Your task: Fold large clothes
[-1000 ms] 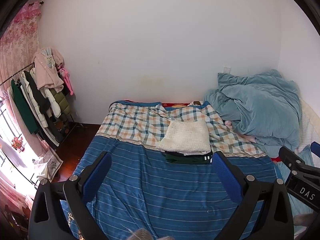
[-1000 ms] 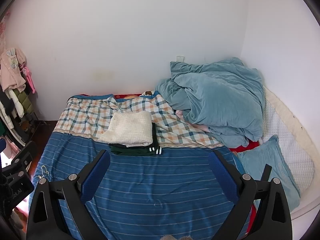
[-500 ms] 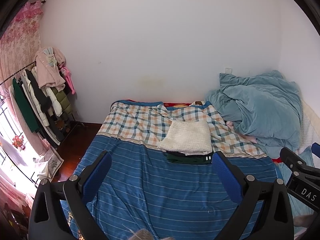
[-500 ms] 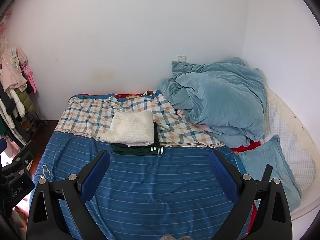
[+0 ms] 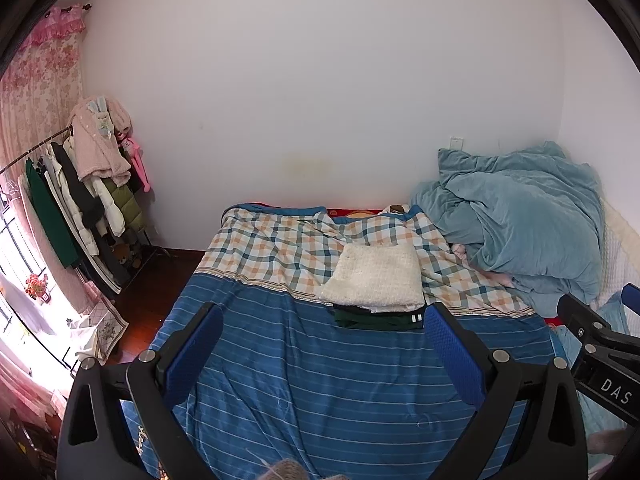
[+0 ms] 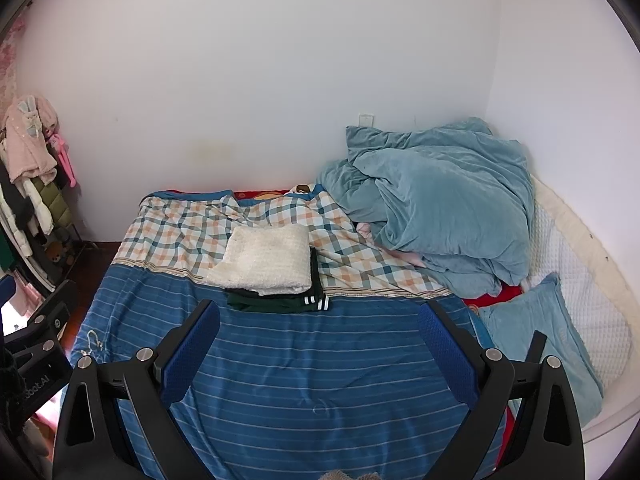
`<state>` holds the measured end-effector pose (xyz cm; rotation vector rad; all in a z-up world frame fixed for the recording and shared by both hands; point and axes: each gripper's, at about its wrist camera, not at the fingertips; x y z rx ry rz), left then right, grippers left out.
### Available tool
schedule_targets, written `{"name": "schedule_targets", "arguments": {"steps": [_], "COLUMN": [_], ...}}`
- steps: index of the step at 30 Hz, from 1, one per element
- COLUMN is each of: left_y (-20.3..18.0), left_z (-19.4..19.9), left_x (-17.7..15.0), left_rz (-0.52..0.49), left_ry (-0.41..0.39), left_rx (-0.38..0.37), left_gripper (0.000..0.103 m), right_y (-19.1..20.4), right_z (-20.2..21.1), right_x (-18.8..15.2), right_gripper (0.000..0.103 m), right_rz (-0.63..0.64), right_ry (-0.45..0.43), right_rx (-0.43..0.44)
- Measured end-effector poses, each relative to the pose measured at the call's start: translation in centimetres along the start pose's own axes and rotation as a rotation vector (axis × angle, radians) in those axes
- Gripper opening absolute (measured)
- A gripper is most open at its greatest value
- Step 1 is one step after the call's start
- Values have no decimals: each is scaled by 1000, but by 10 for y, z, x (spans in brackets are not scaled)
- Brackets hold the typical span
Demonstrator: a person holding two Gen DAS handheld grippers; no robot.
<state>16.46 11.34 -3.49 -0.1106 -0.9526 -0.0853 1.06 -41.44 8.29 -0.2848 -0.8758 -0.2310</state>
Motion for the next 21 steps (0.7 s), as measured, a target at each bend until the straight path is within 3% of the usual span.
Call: {"name": "schedule_targets", "arguments": {"steps": [21], "left_y": [-1], "left_z": [4], "left_x": [4], "left_rz": [-6], "left_ry": [-8], "left_rx": [-3], "left_gripper": [103], "right_y": [-2], "right_z": [4], "right_x": [-6], "right_gripper": [101], "right_rz": [-4], "right_ry": [-1], "right_rx": [-5]}}
Point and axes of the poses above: each gripper's, at about its wrist camera, not at the fingertips, and z roughly against the way its jaws point, y to its left, x to its top, and after that the axes turned 9 degrees about -x, right-handed
